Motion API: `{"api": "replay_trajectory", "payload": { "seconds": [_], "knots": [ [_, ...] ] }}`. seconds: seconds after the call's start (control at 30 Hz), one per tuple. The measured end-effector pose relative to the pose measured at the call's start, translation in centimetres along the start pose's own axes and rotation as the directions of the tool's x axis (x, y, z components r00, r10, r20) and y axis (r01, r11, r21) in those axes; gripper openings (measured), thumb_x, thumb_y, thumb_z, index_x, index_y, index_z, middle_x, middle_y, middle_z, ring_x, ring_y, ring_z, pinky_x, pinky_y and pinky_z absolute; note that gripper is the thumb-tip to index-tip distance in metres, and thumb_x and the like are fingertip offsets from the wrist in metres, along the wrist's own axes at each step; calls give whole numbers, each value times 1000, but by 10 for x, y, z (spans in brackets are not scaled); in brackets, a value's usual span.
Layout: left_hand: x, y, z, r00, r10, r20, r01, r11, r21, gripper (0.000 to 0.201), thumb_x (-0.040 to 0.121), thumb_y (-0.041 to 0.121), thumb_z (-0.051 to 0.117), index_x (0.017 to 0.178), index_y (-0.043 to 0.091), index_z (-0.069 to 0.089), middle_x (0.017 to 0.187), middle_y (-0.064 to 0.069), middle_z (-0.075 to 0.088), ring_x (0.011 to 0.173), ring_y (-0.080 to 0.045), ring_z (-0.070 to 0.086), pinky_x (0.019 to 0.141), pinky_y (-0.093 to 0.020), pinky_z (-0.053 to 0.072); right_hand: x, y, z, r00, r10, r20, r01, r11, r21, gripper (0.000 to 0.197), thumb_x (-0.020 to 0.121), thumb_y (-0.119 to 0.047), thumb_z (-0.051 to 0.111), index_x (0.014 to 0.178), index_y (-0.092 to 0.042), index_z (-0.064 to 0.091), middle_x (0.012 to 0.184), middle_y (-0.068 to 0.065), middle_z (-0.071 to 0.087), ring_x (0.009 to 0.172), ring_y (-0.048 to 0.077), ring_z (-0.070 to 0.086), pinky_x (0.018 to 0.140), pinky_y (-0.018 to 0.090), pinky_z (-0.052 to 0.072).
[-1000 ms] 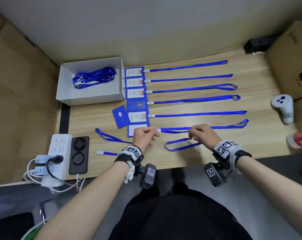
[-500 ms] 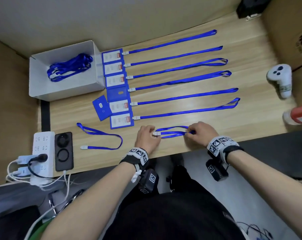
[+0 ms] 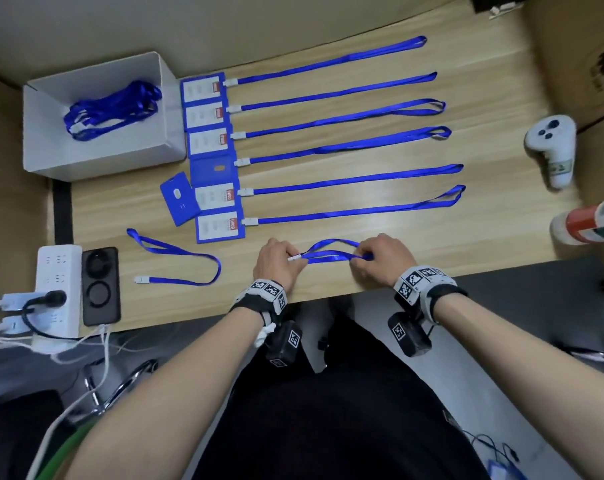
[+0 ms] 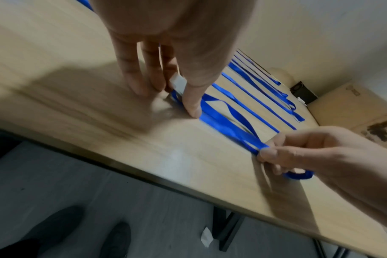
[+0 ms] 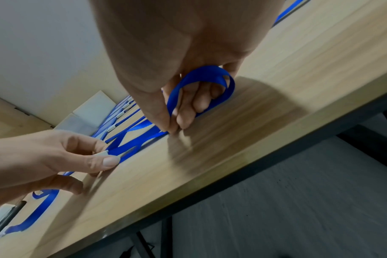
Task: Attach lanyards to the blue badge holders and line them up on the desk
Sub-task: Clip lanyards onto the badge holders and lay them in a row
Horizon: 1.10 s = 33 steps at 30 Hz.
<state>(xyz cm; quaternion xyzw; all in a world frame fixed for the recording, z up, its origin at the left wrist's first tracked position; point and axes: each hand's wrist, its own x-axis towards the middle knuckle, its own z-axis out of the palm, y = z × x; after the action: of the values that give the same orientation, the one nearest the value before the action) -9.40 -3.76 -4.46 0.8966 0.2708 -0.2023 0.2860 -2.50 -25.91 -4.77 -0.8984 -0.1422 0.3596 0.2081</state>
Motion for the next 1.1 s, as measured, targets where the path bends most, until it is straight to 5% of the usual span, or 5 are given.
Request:
{"api": "replay_trajectory", "payload": {
  "seconds": [0.2,0.37,0.53,0.9,1.1],
  "knots": [
    [13,-15,-49,997,-68,44,79,938,-338,23,71,32,86,71,21,66,73,8,68,73,-13,63,71,-29,51,7,-24,-24,1000,16,-3,-15,972,236,23,84,-37,72,69,-19,67,64,-6,64,65,14,60,63,27,45],
    [29,-52,-120,984,-149,-96,76,844,-531,20,74,24,85,75,18,66,71,9,61,68,-9,54,65,-21,44,34,-83,-51,982,-113,-150,155,941,302,30,84,-27,76,63,-18,58,79,9,56,75,25,53,73,37,43],
    [60,-84,-211,956,-177,-236,-33,731,-682,15,81,17,80,89,10,69,63,3,58,50,-6,49,47,-16,42,80,-184,-79,971,-190,-142,229,907,352,24,89,-26,70,73,-14,58,75,-2,50,68,16,45,61,19,36],
    [155,-162,-379,904,-287,-317,-138,506,-851,15,87,11,70,100,18,73,89,-7,70,68,-14,63,69,-26,57,198,-383,-100,951,-221,-215,277,919,280,17,91,-27,66,76,-20,62,66,-5,58,59,16,53,61,39,51],
    [212,-176,-425,875,-329,-354,-180,458,-870,21,87,-1,60,104,6,71,87,-12,67,61,-18,59,52,-16,51,258,-449,-107,945,-179,-272,270,898,348,20,91,-17,64,72,-18,57,61,-1,60,45,0,51,54,26,41]
  ]
}}
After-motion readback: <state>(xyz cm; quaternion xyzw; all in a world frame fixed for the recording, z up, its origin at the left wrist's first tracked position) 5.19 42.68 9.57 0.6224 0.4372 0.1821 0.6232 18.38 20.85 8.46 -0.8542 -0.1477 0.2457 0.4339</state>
